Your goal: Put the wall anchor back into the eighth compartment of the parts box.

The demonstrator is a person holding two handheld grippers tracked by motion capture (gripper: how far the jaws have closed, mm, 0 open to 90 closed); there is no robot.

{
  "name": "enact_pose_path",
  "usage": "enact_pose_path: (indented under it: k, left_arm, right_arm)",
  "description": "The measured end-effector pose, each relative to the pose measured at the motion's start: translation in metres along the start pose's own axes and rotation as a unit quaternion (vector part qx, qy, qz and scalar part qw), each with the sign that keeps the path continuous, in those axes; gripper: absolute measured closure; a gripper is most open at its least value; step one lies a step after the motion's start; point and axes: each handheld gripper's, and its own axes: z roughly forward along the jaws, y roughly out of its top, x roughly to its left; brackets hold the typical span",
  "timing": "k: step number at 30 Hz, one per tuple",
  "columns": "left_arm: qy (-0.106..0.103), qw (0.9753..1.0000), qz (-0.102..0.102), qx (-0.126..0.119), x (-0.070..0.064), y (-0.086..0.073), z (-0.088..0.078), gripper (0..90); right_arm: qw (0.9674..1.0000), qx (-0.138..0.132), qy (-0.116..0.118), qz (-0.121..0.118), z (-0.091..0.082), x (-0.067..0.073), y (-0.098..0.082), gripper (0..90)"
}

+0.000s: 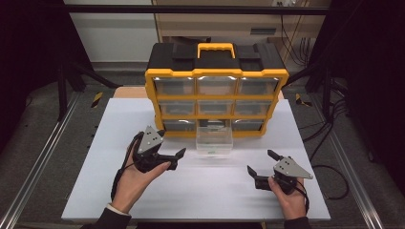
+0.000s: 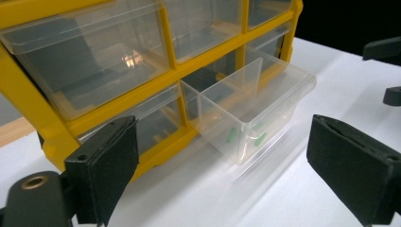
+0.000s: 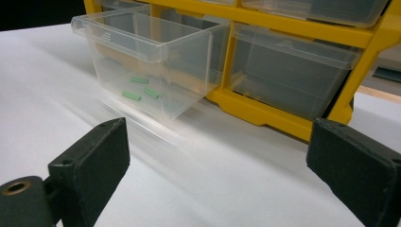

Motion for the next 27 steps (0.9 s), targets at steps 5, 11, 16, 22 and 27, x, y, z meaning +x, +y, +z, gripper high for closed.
enact_pose_path:
  k: [5,11,16,22,27]
  left_arm:
    - [-0.009,0.9999,0.003,-0.011,0.001,-0.007,-0.002,7.1]
    - [-0.011,0.9994,0.005,-0.031,0.005,-0.025,-0.012,5.4]
    - [0.002,0.9991,-0.013,-0.04,0.015,-0.044,-0.026,5.4]
    - [0.013,0.9977,-0.027,-0.06,0.023,-0.062,-0.036,5.4]
    - [0.016,0.9965,-0.036,-0.074,0.027,-0.072,-0.038,5.4]
  right_arm:
    - [1.0,-0.002,0.0,0.005,0.001,0.0,0.0,6.7]
    - [1.0,0.005,0.006,-0.003,0.002,0.004,0.001,6.2]
    - [0.9999,0.006,0.01,-0.009,0.003,0.007,0.001,5.9]
    - [0.9999,0.003,0.01,-0.007,0.001,0.007,0.002,5.7]
    - [0.9999,0.0,0.012,-0.009,0.001,0.009,0.003,5.5]
